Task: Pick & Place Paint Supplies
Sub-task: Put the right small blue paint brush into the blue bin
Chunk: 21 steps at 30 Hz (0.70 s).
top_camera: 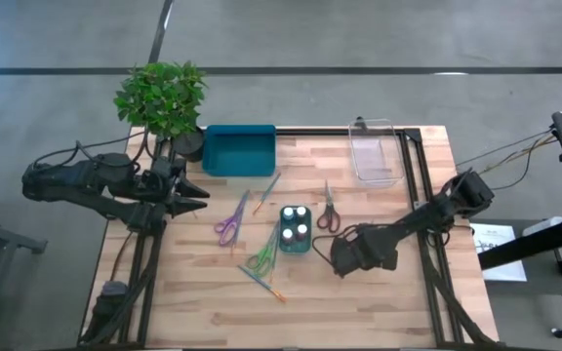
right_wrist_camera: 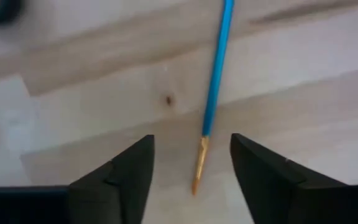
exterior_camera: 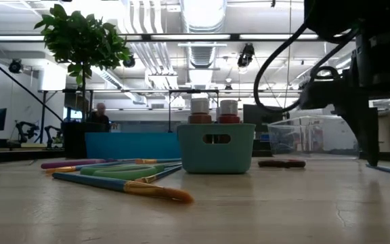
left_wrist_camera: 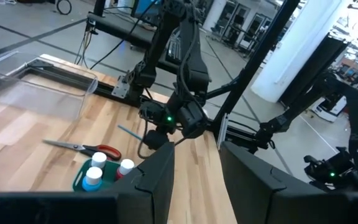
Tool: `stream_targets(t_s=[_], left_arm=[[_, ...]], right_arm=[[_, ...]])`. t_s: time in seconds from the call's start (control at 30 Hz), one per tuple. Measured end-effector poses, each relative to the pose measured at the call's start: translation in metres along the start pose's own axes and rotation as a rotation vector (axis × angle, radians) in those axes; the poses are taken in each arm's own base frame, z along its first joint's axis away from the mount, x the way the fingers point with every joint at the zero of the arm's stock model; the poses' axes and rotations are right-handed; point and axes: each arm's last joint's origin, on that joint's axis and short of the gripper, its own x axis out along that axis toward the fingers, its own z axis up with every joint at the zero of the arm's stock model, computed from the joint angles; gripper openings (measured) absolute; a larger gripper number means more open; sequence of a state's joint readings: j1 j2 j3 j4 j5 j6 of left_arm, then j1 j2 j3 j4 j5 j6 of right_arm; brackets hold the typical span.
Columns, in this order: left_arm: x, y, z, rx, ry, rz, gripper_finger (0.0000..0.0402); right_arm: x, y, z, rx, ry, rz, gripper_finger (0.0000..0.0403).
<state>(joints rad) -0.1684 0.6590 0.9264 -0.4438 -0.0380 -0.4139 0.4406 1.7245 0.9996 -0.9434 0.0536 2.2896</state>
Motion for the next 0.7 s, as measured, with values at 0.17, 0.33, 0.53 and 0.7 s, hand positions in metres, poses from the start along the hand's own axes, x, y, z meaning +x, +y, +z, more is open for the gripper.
stream_targets(t_s=[0.17, 0.33, 0.53, 0.7], left_arm=[[0.0, 0.0, 0.0, -0.011, 0.0, 0.0, 0.0141], [0.0, 0.0, -0.0001, -0.029, 0.001, 0.0, 0.0141], [0.0, 0.0001, -0.0001, -0.03, 0.001, 0.001, 0.0141], [0.0, 0.0001, -0.0001, -0.03, 0.001, 0.001, 0.0141]], right_arm=[[-0.0002, 0.0012, 0.003, 0.012, 0.0, 0.008, 0.0145], [-0.002, 0.0007, 0.0028, 0.024, 0.006, 0.016, 0.0111], [-0.0022, 0.0007, 0.0027, 0.036, 0.01, 0.015, 0.0091], [-0.0022, 0.0008, 0.0023, 0.04, 0.016, 0.014, 0.0089]])
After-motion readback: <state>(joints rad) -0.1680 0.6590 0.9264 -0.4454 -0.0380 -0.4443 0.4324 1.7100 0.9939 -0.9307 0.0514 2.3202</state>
